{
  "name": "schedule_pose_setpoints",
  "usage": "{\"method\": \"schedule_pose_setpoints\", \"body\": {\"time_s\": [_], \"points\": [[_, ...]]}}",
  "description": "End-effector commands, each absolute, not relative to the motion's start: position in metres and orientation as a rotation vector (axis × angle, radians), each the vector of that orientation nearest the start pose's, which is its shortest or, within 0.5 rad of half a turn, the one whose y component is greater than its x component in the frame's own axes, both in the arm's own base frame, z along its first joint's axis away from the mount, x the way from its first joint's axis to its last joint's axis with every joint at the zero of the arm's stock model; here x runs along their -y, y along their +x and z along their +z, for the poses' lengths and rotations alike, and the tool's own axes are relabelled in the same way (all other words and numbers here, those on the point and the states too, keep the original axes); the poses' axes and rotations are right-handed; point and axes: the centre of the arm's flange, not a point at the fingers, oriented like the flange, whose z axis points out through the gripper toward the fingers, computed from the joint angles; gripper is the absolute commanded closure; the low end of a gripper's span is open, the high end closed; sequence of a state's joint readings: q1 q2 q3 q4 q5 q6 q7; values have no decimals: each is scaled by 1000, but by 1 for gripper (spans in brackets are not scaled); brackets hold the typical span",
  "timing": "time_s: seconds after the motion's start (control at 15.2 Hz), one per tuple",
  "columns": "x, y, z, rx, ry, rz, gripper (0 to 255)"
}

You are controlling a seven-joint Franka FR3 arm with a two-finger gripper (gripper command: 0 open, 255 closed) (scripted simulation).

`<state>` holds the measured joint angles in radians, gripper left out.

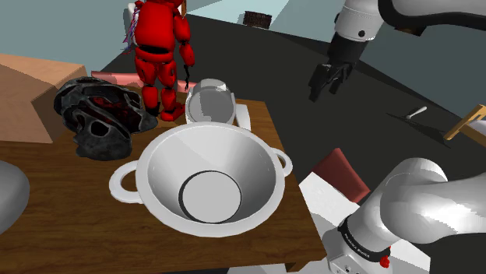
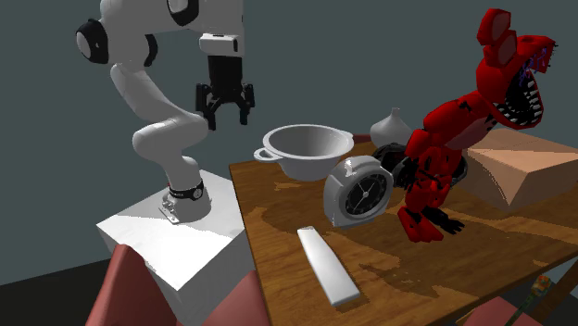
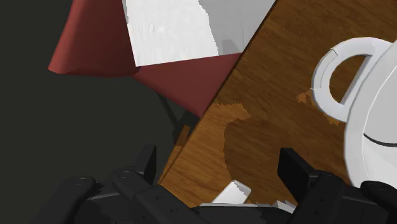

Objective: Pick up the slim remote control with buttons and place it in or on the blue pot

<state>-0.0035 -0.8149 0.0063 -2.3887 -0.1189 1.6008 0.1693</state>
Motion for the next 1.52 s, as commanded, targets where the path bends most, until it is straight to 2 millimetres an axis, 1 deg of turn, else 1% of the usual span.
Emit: {"method": "schedule_pose_setpoints", "body": {"time_s": [0.0,0.33,0.73,1.06,1.45], "points": [[11,302,587,-271,-3250,-61,0],[12,356,548,-413,-3213,-53,0],[18,420,501,-580,-3160,-43,0],[27,473,462,-716,-3109,-35,0],[44,535,415,-874,-3041,-25,0]]}}
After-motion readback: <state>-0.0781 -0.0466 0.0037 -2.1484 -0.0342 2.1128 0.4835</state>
